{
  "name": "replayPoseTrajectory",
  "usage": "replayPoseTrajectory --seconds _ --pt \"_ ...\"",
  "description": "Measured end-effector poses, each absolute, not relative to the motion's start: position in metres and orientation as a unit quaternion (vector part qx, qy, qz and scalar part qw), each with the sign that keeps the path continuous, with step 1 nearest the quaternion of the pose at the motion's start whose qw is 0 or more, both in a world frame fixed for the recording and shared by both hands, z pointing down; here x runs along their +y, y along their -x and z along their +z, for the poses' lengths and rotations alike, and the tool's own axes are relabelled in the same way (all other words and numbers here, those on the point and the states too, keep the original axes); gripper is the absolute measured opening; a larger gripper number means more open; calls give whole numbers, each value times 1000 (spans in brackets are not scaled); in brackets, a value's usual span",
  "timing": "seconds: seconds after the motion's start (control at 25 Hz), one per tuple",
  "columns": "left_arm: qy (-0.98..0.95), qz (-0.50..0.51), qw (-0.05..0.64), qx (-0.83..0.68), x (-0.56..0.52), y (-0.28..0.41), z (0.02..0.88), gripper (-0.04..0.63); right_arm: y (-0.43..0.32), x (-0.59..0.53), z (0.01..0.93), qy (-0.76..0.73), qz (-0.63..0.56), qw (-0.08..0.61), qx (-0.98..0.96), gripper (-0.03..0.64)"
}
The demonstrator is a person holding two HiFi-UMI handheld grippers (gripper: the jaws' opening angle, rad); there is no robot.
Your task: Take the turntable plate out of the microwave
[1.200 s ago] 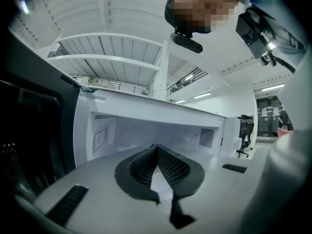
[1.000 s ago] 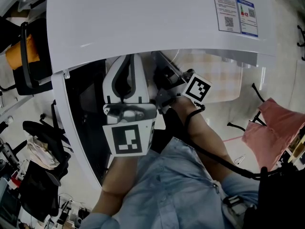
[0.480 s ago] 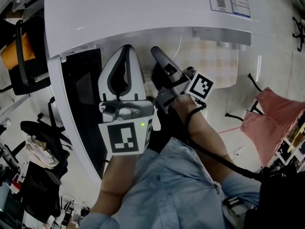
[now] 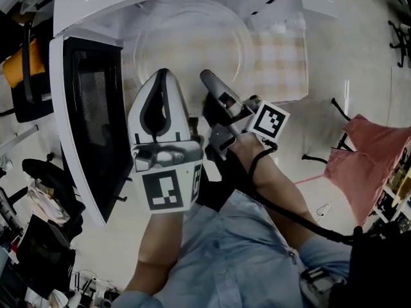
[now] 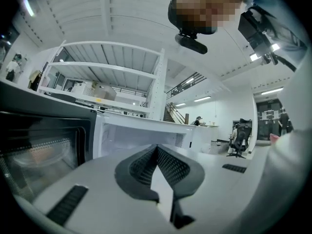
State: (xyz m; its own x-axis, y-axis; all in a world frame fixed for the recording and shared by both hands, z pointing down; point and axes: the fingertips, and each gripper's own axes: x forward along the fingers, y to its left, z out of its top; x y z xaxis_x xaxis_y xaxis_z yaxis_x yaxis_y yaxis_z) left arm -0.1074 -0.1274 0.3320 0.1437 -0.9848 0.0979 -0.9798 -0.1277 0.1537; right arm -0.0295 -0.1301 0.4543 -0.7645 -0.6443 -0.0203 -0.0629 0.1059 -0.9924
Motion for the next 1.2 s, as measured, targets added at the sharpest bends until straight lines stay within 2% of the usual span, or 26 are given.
replayPoseTrajectory --seconds 0.44,1.2 --pt "-748 -18 82 -659 -77 77 326 8 -6 -76 472 269 -637 215 690 26" --pt "-744 -6 92 -662 -101 94 341 8 -12 -97 519 316 -667 180 651 26"
